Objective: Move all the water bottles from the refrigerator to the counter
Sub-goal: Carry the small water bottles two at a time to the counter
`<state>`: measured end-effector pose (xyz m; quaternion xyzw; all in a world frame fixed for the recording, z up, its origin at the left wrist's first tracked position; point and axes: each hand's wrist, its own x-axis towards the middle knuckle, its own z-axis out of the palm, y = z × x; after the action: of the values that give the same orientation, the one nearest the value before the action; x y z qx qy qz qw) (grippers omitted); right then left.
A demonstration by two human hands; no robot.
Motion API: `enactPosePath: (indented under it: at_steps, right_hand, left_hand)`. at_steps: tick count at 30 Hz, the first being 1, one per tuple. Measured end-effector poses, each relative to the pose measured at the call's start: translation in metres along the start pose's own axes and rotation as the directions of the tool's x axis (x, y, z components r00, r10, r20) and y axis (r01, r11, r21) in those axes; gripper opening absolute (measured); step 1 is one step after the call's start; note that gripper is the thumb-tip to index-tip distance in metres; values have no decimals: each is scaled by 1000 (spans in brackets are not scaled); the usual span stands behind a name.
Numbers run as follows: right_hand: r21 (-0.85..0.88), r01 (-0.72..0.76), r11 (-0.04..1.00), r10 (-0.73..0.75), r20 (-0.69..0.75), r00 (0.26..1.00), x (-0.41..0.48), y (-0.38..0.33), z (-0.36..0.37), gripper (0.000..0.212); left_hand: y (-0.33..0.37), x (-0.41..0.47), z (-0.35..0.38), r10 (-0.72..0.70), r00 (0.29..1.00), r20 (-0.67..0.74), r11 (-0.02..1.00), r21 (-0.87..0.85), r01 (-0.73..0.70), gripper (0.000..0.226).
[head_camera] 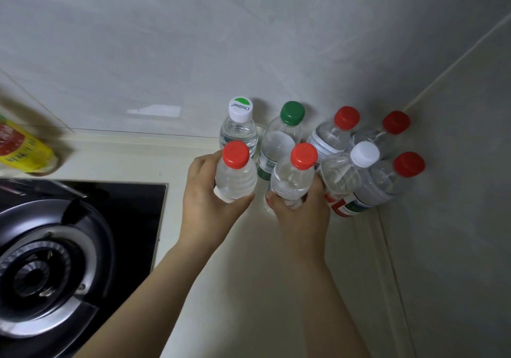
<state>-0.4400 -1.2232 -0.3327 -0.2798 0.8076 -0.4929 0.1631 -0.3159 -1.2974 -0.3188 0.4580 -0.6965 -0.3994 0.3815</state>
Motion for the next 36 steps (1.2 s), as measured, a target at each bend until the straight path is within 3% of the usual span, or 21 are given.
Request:
enactPosePath:
  at_steps: [12,19,22,28,32,36]
  right_hand:
    - [-40,-81,996,78,-65,995,-5,-2,0,56]
    - [-231,-61,971,58,-20,998,3,-10,-12,36]
    - [-254,-46,966,44,-14,999,4,-12,-14,40]
    - [-57,-88,994,87,-24,996,-18,-14,-15,56]
    - [88,-123,988,128,-53,990,-31,-22,-22,49]
    - [103,-117,988,126,-85,988,-39,-32,-34,48]
  left_hand:
    - [-1,3,6,46,999,23,995,83,-48,64]
    - [4,4,7,-19,999,37,994,111,14,62]
    - [3,6,8,-99,993,70,989,120,90,55]
    - [3,2,2,-207,971,118,973,124,193,60]
    - [14,-5,-10,-206,971,118,974,124,191,61]
    - [26,-19,-26,-216,970,110,972,116,204,69]
